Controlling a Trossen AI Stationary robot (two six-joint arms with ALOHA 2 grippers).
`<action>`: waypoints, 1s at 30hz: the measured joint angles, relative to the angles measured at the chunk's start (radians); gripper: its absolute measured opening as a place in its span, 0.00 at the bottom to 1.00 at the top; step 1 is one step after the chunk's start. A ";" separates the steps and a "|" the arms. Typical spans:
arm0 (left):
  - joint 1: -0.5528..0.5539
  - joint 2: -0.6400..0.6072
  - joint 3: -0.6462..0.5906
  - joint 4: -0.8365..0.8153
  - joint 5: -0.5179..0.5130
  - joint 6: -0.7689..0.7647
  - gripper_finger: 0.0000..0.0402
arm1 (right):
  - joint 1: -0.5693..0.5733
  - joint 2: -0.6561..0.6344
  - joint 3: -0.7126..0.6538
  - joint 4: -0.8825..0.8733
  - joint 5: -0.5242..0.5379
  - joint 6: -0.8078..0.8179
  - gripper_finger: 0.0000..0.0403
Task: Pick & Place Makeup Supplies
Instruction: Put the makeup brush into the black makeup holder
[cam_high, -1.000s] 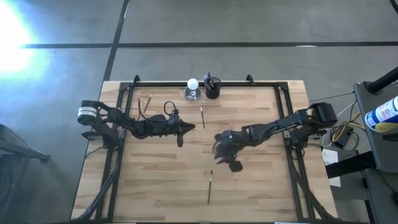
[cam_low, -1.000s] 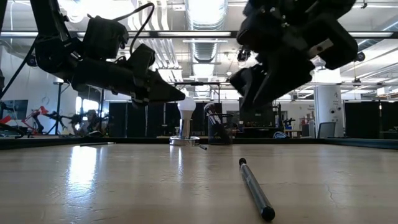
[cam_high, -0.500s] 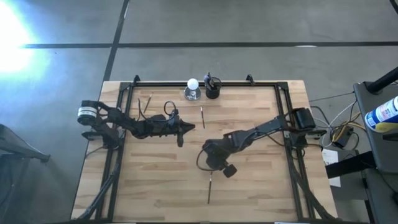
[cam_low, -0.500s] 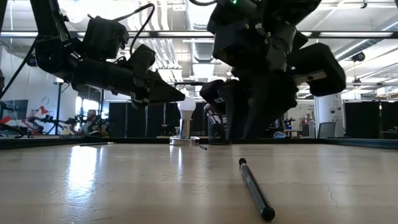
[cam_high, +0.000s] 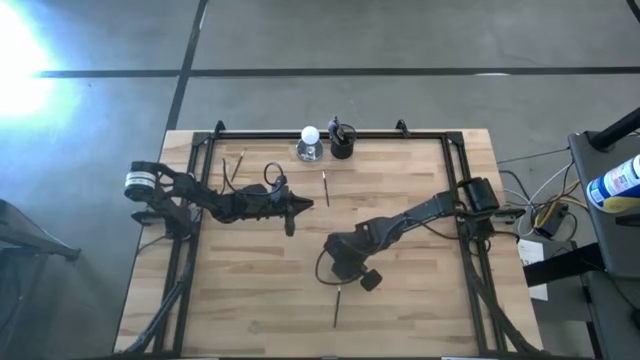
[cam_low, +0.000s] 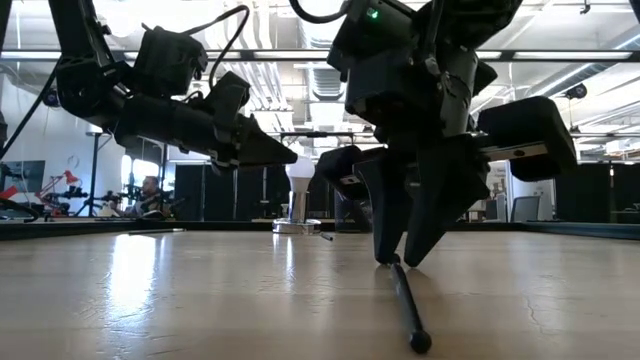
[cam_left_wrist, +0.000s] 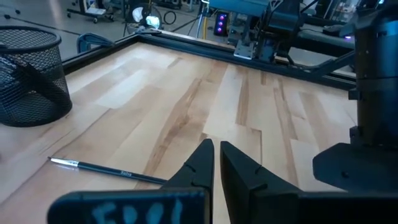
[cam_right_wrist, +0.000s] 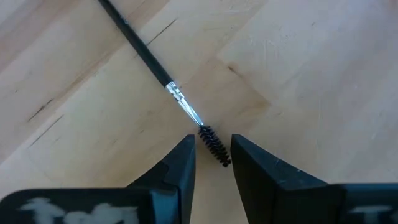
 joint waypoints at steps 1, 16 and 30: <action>0.000 0.000 0.000 0.000 0.000 0.004 0.05 | 0.000 0.000 0.000 -0.001 0.000 0.000 0.24; 0.000 0.000 0.000 0.000 0.000 0.010 0.05 | -0.002 -0.015 -0.003 -0.053 0.021 0.028 0.02; -0.006 0.000 0.009 -0.099 0.285 -0.384 0.06 | -0.029 -0.145 -0.005 -0.194 0.345 0.018 0.02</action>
